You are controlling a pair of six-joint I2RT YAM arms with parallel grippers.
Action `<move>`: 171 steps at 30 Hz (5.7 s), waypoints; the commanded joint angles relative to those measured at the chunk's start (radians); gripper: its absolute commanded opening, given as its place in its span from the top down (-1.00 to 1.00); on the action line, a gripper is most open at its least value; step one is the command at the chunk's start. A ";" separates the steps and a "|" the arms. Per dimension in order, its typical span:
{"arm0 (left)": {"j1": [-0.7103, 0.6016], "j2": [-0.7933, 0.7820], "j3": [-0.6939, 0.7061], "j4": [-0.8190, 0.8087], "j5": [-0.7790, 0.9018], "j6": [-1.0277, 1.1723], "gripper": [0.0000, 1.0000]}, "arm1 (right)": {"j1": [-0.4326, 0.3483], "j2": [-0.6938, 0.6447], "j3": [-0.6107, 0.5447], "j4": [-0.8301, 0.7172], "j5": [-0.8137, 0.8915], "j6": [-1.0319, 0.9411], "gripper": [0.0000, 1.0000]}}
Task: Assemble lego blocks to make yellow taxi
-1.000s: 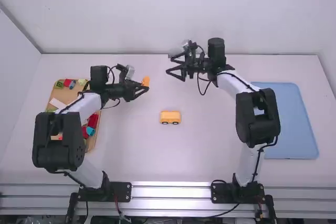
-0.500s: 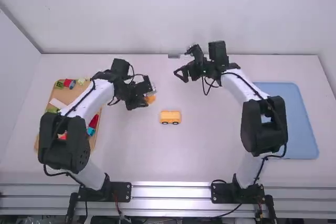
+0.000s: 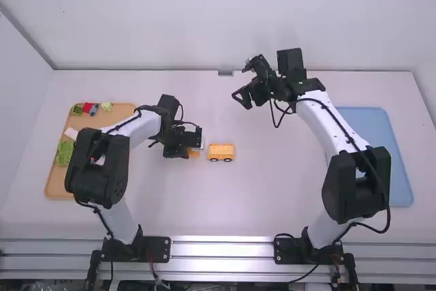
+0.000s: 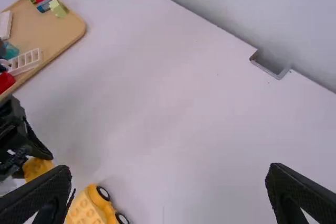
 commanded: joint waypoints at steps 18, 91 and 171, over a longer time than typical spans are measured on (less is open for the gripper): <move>0.004 0.027 -0.130 0.214 -0.059 -0.060 -0.41 | -0.003 -0.012 0.018 -0.001 0.003 -0.010 -0.97; 0.305 0.274 -0.132 0.336 0.679 0.243 0.60 | -0.003 -0.012 0.018 -0.008 0.035 -0.106 -0.97; 0.034 -0.013 -0.355 0.911 0.799 -0.436 0.76 | 0.056 0.494 -0.577 0.972 -0.601 -0.521 -0.95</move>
